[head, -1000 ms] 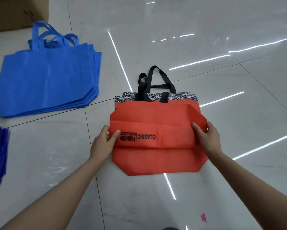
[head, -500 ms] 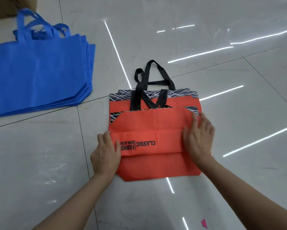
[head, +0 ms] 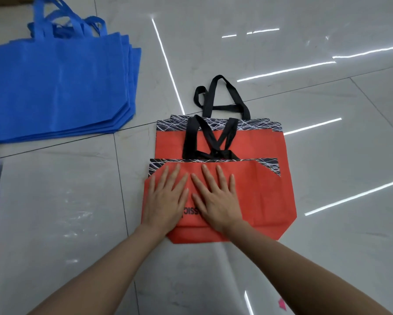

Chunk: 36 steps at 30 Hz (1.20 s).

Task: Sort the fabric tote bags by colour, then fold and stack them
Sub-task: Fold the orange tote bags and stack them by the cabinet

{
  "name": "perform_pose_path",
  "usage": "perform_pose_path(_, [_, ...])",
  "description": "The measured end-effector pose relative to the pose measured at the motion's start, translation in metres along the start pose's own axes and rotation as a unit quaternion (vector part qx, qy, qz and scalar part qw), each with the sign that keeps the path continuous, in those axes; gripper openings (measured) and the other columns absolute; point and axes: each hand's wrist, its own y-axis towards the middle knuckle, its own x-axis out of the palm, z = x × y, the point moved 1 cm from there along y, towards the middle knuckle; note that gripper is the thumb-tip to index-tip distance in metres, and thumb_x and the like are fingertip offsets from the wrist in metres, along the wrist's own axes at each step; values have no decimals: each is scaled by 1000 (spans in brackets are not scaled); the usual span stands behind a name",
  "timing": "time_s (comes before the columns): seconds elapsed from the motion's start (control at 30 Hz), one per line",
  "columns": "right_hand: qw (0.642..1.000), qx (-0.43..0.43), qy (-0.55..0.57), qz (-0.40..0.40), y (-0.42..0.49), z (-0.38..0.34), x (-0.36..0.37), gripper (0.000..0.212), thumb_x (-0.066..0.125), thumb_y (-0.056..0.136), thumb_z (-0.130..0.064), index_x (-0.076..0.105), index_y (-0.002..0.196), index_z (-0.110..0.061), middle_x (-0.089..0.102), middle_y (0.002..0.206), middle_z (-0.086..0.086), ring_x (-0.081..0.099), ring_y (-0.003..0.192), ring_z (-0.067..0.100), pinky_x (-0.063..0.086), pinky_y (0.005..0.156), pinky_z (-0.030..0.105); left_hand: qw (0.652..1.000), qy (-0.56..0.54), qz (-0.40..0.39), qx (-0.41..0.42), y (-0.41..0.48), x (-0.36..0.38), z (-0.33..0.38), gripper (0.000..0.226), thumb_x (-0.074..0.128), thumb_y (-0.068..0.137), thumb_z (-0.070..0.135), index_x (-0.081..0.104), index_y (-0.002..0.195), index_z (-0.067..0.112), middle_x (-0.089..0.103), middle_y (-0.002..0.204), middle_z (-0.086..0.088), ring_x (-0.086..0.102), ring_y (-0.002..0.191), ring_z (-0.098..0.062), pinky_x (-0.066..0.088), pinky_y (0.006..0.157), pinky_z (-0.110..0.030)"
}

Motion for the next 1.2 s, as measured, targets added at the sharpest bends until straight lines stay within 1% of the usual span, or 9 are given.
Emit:
perform_pose_path(0.23, [991, 100, -33, 79, -32, 92, -12, 51, 30, 95, -44, 45, 140, -27, 42, 147, 3, 39, 134, 29, 24, 106, 48, 1000, -15, -14, -18, -3, 20, 0, 50, 28, 93, 41, 41, 140, 29, 32, 151, -1, 24, 141, -21, 19, 110, -48])
perform_pose_path(0.4, [972, 195, 21, 126, 6, 87, -30, 60, 35, 88, -55, 59, 118, -8, 60, 109, 14, 56, 97, 35, 37, 90, 45, 1000, -10, -1, 22, -4, 16, -5, 49, 31, 91, 40, 48, 136, 27, 40, 147, -4, 33, 135, -23, 21, 107, -46])
perform_pose_path(0.47, [975, 206, 34, 77, 15, 83, -36, 65, 34, 85, -60, 61, 112, -7, 60, 102, 15, 55, 95, 36, 39, 86, 44, 999, -19, 10, 39, -4, 10, -10, 47, 35, 89, 40, 56, 129, 25, 49, 139, -6, 41, 128, -26, 25, 105, -46])
perform_pose_path(0.63, [973, 192, 116, -45, 25, 75, -49, 38, 54, 87, -54, 55, 90, -16, 65, 98, 8, 53, 98, 32, 32, 78, 37, 995, -83, 24, 53, 2, 0, -12, 32, 40, 85, 34, 64, 100, 18, 56, 119, -11, 46, 120, -35, 32, 103, -58])
perform_pose_path(0.8, [871, 222, 430, -87, 33, 73, -64, 25, 67, 80, -5, 50, 97, -10, 59, 85, 8, 56, 69, 18, 44, 61, 27, 991, -123, -30, 33, -1, 7, -6, 36, 33, 85, 42, 58, 99, 20, 43, 142, -12, 28, 137, -38, 17, 106, -62])
perform_pose_path(0.9, [765, 246, 595, -25, 34, 70, -72, 39, 58, 78, 16, 46, 105, -10, 61, 83, 9, 53, 47, 2, 41, 47, 15, 992, -110, -19, 67, -10, 8, -4, 26, 36, 86, 41, 51, 100, 25, 47, 139, -10, 32, 136, -36, 21, 104, -61])
perform_pose_path(1.0, [707, 263, 653, 74, 38, 73, -80, 38, 57, 79, 17, 49, 101, -13, 65, 80, 6, 59, 55, 4, 45, 56, 16, 990, -112, -15, 86, -19, 10, -4, 22, 38, 86, 42, 46, 101, 28, 47, 138, -7, 32, 136, -34, 20, 105, -59])
perform_pose_path(1.07, [707, 261, 645, 126, 39, 74, -84, 37, 57, 79, 16, 50, 98, -16, 64, 78, 3, 59, 59, 4, 46, 62, 17, 989, -110, -20, 99, -22, 11, -3, 25, 39, 86, 44, 48, 102, 26, 47, 138, -5, 30, 137, -31, 18, 107, -57])
perform_pose_path(1.2, [763, 244, 568, 189, 47, 75, -90, 34, 64, 83, -2, 48, 111, -15, 57, 91, -1, 57, 84, 7, 45, 78, 18, 988, -89, -28, 119, -26, 11, 0, 32, 39, 85, 44, 54, 104, 23, 49, 136, -4, 31, 137, -31, 18, 106, -58])
